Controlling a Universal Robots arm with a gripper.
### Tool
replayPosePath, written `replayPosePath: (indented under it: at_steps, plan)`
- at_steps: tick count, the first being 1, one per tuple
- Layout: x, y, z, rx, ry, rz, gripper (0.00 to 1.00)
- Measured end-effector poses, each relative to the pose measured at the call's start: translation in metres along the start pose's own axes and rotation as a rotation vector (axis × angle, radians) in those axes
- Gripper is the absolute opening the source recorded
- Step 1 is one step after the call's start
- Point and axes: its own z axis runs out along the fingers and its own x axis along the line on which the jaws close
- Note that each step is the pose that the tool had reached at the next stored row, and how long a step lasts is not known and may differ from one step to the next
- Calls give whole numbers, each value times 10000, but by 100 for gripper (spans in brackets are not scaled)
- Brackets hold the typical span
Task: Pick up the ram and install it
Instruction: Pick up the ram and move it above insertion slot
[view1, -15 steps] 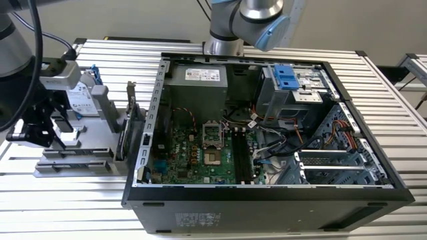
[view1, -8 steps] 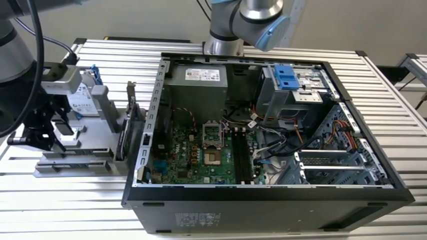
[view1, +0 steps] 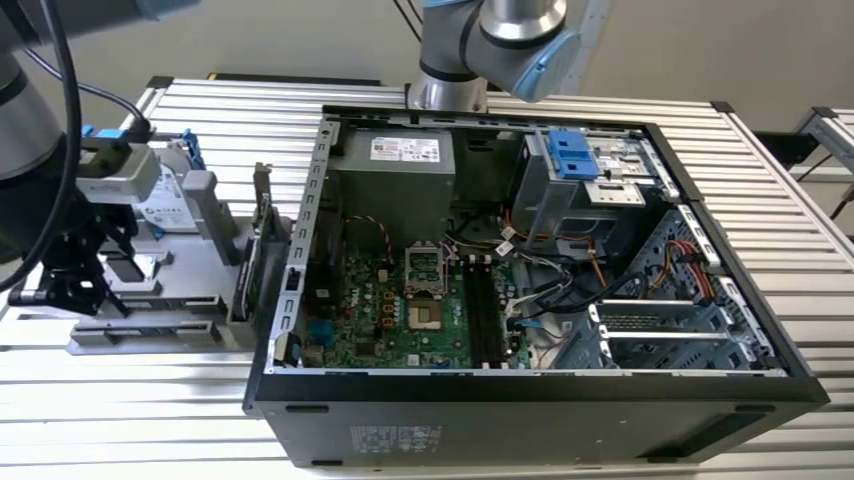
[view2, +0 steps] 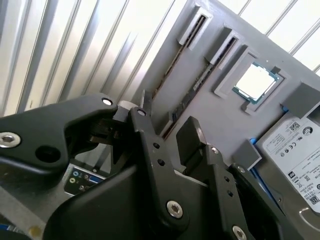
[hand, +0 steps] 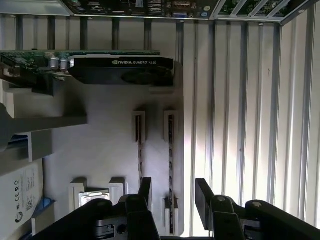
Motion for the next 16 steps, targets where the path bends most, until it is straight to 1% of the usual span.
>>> replayPosePath:
  at_steps: [3, 8, 16]
  plan:
    - [-1, 0, 27, 3, -28, -1, 100]
    - [0, -1, 95, 2, -37, -2, 100]
    - [1, -2, 147, 2, -48, -4, 100]
